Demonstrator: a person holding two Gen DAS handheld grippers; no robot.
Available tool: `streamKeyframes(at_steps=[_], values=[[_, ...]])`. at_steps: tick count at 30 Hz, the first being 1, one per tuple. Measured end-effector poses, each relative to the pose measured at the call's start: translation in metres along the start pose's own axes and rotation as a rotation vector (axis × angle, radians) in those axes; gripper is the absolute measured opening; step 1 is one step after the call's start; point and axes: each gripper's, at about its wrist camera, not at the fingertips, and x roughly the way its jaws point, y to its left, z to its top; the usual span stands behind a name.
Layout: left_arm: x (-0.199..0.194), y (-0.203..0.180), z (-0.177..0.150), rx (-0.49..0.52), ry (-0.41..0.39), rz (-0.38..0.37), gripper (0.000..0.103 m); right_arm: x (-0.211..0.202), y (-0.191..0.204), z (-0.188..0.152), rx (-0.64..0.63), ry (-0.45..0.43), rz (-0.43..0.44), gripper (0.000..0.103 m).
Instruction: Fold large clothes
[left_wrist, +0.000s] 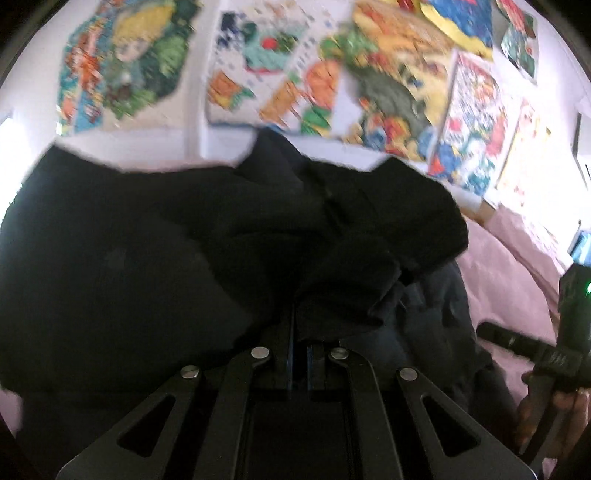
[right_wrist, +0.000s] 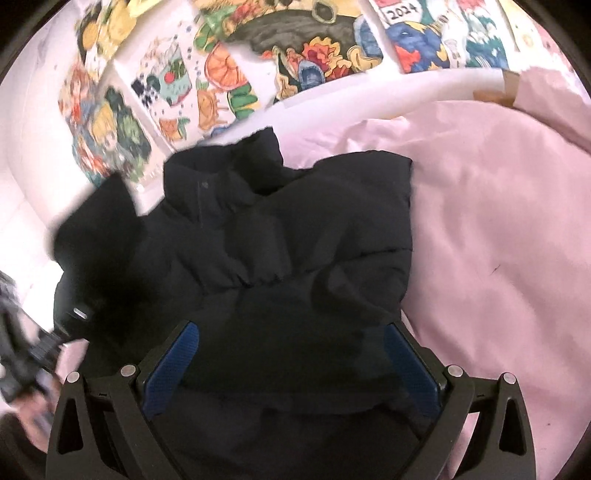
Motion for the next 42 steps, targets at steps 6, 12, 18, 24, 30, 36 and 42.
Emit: streamKeyframes(at_steps=[6, 12, 18, 24, 30, 36, 42], values=[[0.025, -0.038, -0.028, 0.093, 0.073, -0.085, 0.002, -0.001, -0.01, 0.003, 0.122, -0.017, 0.213, 0.102], [0.034, -0.052, -0.037, 0.144, 0.13, -0.146, 0.003, 0.019, -0.025, 0.006, 0.296, 0.029, 0.364, 0.102], [0.041, -0.044, -0.038, 0.079, 0.209, -0.193, 0.006, 0.025, -0.034, 0.012, 0.38, 0.039, 0.397, 0.103], [0.036, -0.049, -0.037, 0.106, 0.212, -0.185, 0.008, 0.025, -0.042, 0.014, 0.455, 0.032, 0.422, 0.102], [0.036, -0.054, -0.04, 0.118, 0.196, -0.163, 0.01, 0.032, -0.032, 0.015, 0.451, 0.093, 0.343, 0.059], [0.023, -0.053, -0.042, 0.122, 0.19, -0.171, 0.019, 0.034, -0.026, 0.016, 0.43, 0.097, 0.306, 0.008], [-0.013, -0.069, -0.054, 0.223, 0.196, -0.29, 0.101, 0.017, -0.019, 0.026, 0.372, 0.021, 0.282, 0.006]])
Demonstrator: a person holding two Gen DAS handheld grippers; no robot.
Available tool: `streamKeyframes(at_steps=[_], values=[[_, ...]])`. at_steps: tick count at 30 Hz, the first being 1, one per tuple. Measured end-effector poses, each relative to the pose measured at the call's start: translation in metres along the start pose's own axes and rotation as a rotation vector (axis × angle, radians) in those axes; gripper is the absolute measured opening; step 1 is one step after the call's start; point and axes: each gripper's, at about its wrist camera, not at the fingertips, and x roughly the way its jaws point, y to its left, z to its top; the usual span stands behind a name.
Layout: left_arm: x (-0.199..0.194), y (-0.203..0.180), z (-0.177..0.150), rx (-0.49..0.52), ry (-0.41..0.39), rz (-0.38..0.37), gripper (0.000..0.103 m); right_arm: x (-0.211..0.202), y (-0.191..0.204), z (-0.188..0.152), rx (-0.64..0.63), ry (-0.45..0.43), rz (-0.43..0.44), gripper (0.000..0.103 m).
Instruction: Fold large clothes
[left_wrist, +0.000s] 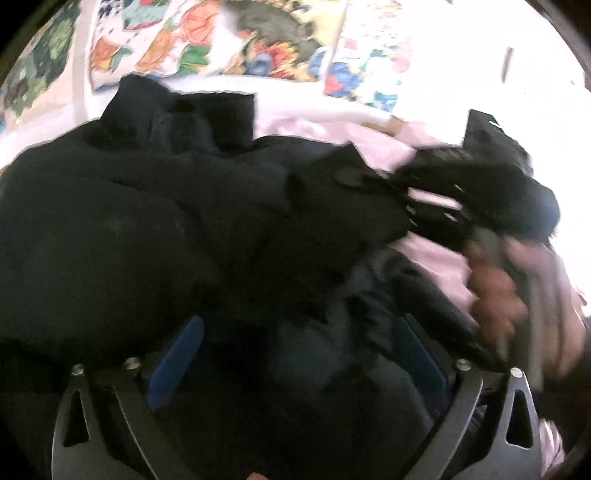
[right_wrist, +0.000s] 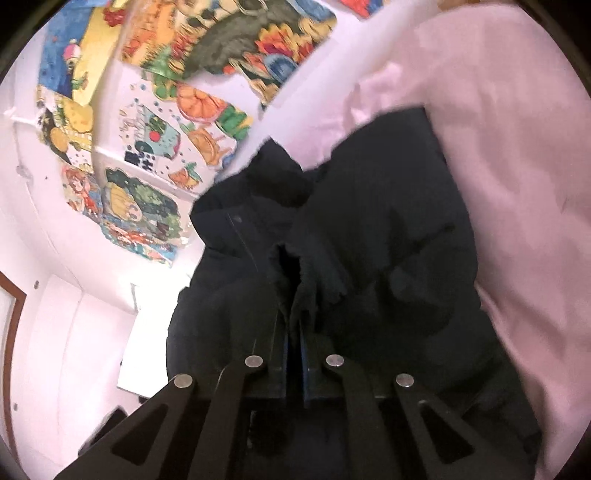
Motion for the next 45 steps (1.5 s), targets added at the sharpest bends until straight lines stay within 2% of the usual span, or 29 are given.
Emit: streamKeyframes(at_steps=[2, 5, 8, 11, 13, 16, 19, 21, 23, 26, 29, 32, 34, 35, 36, 38, 42, 45], values=[[-0.012, -0.004, -0.007, 0.013, -0.013, -0.045, 0.101, -0.009, 0.004, 0.004, -0.02, -0.04, -0.008, 0.006], [-0.029, 0.007, -0.012, -0.064, -0.034, -0.095, 0.101, -0.026, 0.008, 0.011, -0.052, -0.099, -0.035, 0.006], [-0.05, 0.028, -0.009, -0.146, -0.056, -0.084, 0.101, -0.036, 0.008, 0.014, -0.055, -0.126, -0.051, 0.006], [-0.073, 0.058, -0.001, -0.203, -0.099, 0.01, 0.101, -0.042, 0.006, 0.014, -0.049, -0.133, -0.072, 0.006], [-0.087, 0.082, 0.007, -0.217, -0.114, 0.127, 0.101, -0.044, 0.006, 0.014, -0.064, -0.134, -0.098, 0.006], [-0.097, 0.121, 0.016, -0.261, -0.104, 0.283, 0.101, -0.045, 0.007, 0.012, -0.099, -0.129, -0.146, 0.006], [-0.1, 0.157, 0.021, -0.322, -0.1, 0.393, 0.101, -0.041, 0.008, 0.007, -0.136, -0.1, -0.219, 0.006], [-0.096, 0.188, 0.025, -0.388, -0.092, 0.426, 0.101, -0.038, 0.007, 0.003, -0.155, -0.082, -0.262, 0.006], [-0.088, 0.211, 0.025, -0.445, -0.078, 0.429, 0.101, -0.033, 0.008, -0.001, -0.203, -0.066, -0.331, 0.007], [-0.076, 0.237, 0.025, -0.512, -0.065, 0.401, 0.101, -0.022, 0.01, -0.006, -0.286, -0.064, -0.466, 0.017], [-0.061, 0.242, 0.032, -0.484, -0.084, 0.387, 0.101, -0.015, 0.014, -0.011, -0.381, -0.101, -0.645, 0.029], [-0.047, 0.238, 0.034, -0.405, -0.076, 0.431, 0.101, -0.006, 0.027, -0.017, -0.525, -0.152, -0.748, 0.036], [-0.034, 0.236, 0.034, -0.35, -0.059, 0.477, 0.101, 0.003, 0.036, -0.024, -0.606, -0.139, -0.73, 0.036], [-0.028, 0.236, 0.032, -0.332, -0.052, 0.496, 0.101, 0.011, 0.039, -0.027, -0.643, -0.123, -0.725, 0.043], [-0.023, 0.236, 0.029, -0.317, -0.047, 0.51, 0.102, 0.017, 0.042, -0.03, -0.667, -0.117, -0.724, 0.055], [-0.016, 0.24, 0.026, -0.315, -0.051, 0.509, 0.102, 0.031, 0.045, -0.037, -0.727, -0.095, -0.711, 0.065], [-0.011, 0.25, 0.018, -0.328, -0.069, 0.463, 0.102, 0.057, 0.028, -0.036, -0.747, -0.048, -0.761, 0.065], [-0.008, 0.247, 0.015, -0.309, -0.08, 0.471, 0.102, 0.072, 0.011, -0.035, -0.733, -0.01, -0.782, 0.069]])
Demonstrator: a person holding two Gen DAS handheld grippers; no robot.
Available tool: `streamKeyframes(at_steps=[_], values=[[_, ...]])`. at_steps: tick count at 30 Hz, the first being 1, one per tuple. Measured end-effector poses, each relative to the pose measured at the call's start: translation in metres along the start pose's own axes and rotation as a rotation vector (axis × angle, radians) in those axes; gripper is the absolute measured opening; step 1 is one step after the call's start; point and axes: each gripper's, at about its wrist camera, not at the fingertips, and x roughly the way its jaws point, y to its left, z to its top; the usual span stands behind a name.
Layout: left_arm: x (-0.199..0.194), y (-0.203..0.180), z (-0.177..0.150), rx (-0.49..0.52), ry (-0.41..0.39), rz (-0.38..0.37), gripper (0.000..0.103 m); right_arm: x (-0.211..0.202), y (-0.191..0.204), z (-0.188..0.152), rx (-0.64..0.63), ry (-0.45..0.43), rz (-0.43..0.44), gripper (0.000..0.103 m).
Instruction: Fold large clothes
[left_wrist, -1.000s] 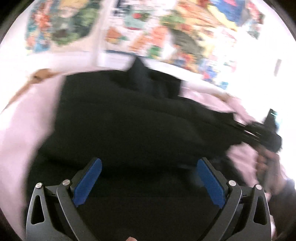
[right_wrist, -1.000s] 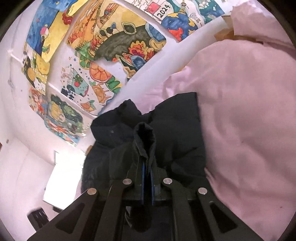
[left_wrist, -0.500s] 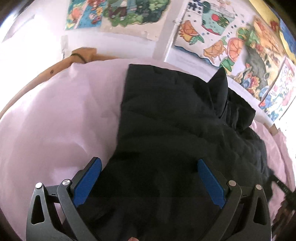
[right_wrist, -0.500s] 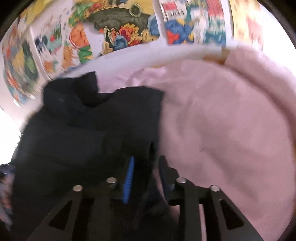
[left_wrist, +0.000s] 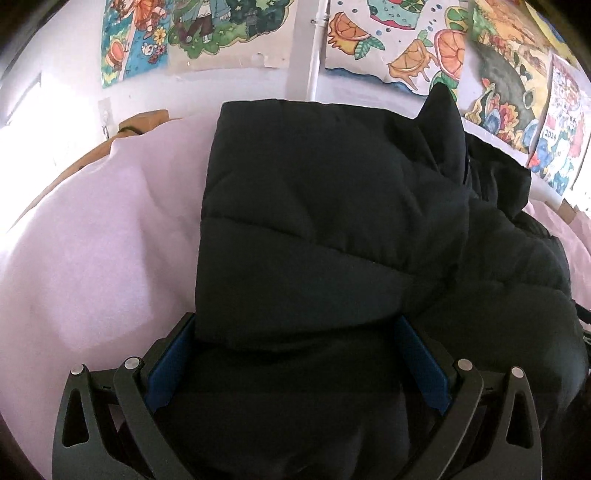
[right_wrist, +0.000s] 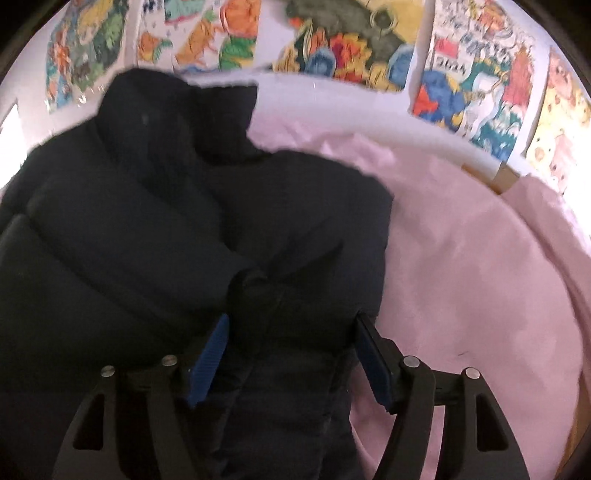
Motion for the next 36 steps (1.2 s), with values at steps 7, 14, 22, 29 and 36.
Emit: streamKeyframes(at_steps=[7, 14, 22, 29, 36], values=[[0.019, -0.006, -0.007, 0.034, -0.011, 0.028, 0.102, 0.034, 0.007, -0.009, -0.037, 0.034, -0.034, 0.076], [0.019, -0.005, -0.01, 0.041, -0.025, 0.032, 0.102, 0.036, 0.006, -0.011, -0.026, 0.031, -0.05, 0.082], [-0.013, -0.002, 0.01, -0.024, 0.063, 0.029, 0.102, -0.004, -0.013, -0.006, 0.039, -0.025, 0.056, 0.086], [-0.054, -0.024, 0.047, -0.034, 0.011, -0.05, 0.102, -0.05, -0.012, 0.021, 0.064, -0.157, 0.172, 0.086], [-0.046, -0.057, 0.122, -0.047, -0.003, -0.165, 0.102, -0.053, -0.007, 0.086, 0.205, -0.19, 0.292, 0.086]])
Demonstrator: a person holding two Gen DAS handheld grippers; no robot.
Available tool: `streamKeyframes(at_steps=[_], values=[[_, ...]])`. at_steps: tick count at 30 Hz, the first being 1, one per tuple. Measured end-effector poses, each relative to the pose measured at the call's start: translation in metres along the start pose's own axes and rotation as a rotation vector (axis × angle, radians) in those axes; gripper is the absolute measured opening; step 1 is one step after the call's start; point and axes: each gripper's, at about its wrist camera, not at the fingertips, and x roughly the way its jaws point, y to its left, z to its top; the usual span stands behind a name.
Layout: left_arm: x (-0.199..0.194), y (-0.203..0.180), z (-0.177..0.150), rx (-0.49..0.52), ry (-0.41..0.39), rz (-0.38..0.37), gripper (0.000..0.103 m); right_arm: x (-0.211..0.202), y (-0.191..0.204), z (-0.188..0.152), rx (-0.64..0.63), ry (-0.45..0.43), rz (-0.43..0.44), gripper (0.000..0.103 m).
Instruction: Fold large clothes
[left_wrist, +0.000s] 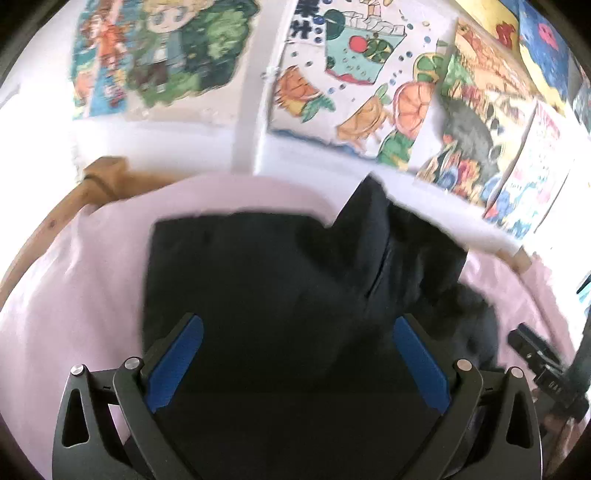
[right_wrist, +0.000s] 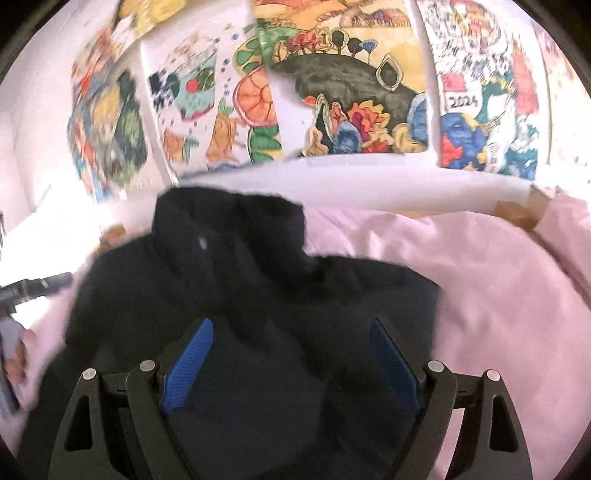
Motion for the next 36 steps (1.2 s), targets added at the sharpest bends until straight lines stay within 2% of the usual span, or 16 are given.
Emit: streamKeyframes(at_steps=[3, 5, 7, 9, 11, 13, 15, 16, 17, 18, 20, 23, 27, 36], values=[[0.025, -0.01, 0.038, 0.004, -0.012, -0.033, 0.102, 0.023, 0.005, 0.033, 0.038, 0.025, 0.038, 0.086], [0.042, -0.013, 0.054, -0.005, -0.017, -0.051, 0.101, 0.04, 0.009, 0.051, 0.041, 0.025, 0.009, 0.085], [0.056, -0.013, 0.063, -0.021, -0.014, -0.066, 0.101, 0.058, 0.009, 0.064, 0.049, 0.033, -0.026, 0.074], [0.068, -0.016, 0.072, -0.037, -0.021, -0.103, 0.101, 0.078, 0.007, 0.072, 0.071, 0.041, -0.064, 0.055], [0.078, -0.02, 0.076, -0.025, -0.024, -0.104, 0.1, 0.097, 0.0, 0.077, 0.126, 0.05, -0.08, 0.049], [0.088, -0.026, 0.078, 0.005, -0.018, -0.085, 0.096, 0.106, -0.007, 0.078, 0.18, 0.045, -0.059, 0.041], [0.096, -0.031, 0.077, 0.029, -0.011, -0.085, 0.077, 0.109, -0.01, 0.077, 0.203, 0.04, -0.044, 0.027], [0.101, -0.031, 0.077, 0.035, 0.001, -0.089, 0.071, 0.111, -0.01, 0.076, 0.2, 0.045, -0.043, 0.023], [0.105, -0.032, 0.075, 0.037, 0.013, -0.101, 0.058, 0.111, -0.009, 0.075, 0.191, 0.049, -0.049, 0.015], [0.108, -0.032, 0.074, 0.037, 0.023, -0.106, 0.039, 0.11, -0.008, 0.074, 0.179, 0.051, -0.054, 0.011], [0.11, -0.03, 0.07, 0.029, 0.03, -0.131, 0.016, 0.107, -0.01, 0.071, 0.171, 0.05, -0.037, 0.009], [0.098, -0.03, 0.065, 0.041, -0.008, -0.14, 0.009, 0.1, -0.013, 0.066, 0.177, 0.049, -0.015, 0.008], [0.075, -0.033, 0.055, 0.082, -0.047, -0.148, 0.006, 0.081, -0.008, 0.061, 0.141, 0.041, 0.001, 0.008], [-0.008, -0.02, 0.017, 0.137, -0.098, -0.213, 0.004, -0.01, 0.012, 0.045, 0.014, -0.034, 0.053, 0.007]])
